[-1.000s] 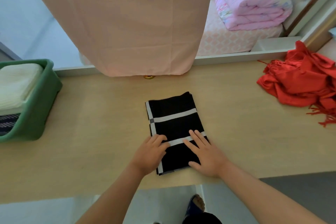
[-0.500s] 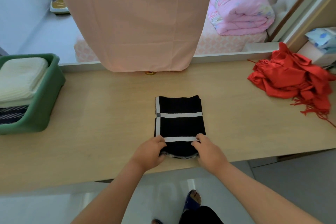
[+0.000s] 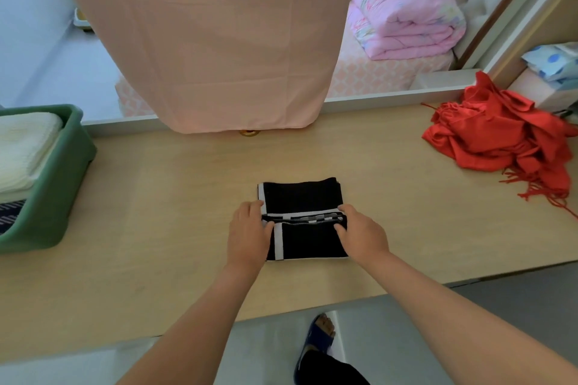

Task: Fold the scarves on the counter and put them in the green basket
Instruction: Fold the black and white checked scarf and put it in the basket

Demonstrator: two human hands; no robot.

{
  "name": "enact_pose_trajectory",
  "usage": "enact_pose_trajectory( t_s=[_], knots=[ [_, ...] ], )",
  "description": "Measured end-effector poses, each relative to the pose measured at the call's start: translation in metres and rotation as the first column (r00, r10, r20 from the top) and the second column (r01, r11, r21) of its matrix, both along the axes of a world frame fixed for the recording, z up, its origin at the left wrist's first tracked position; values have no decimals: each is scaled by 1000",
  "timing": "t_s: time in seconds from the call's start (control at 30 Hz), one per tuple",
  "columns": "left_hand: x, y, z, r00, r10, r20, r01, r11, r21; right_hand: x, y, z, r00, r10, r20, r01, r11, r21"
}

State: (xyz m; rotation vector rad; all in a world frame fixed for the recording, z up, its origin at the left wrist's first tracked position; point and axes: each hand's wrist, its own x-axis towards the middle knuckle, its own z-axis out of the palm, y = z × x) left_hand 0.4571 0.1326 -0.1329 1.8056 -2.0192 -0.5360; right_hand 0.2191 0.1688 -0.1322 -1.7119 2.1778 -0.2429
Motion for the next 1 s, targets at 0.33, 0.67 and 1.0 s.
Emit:
enact_pose_trajectory(
  t_s=[0.33,0.67,1.0],
  knots=[
    [-16,8,-54,715,-520,468,551,830,81,-7,0,-39,747,515,-421,-650,698,-300],
    [12,-2,-57,787,-395,474,457,889,-19,-26,3,-51,699,693,-175,-693,718,71],
    [31,3,-49,799,-548,246,539,835,110,-21,-9,-31,854,463,237,-473,881,-16]
  ],
)
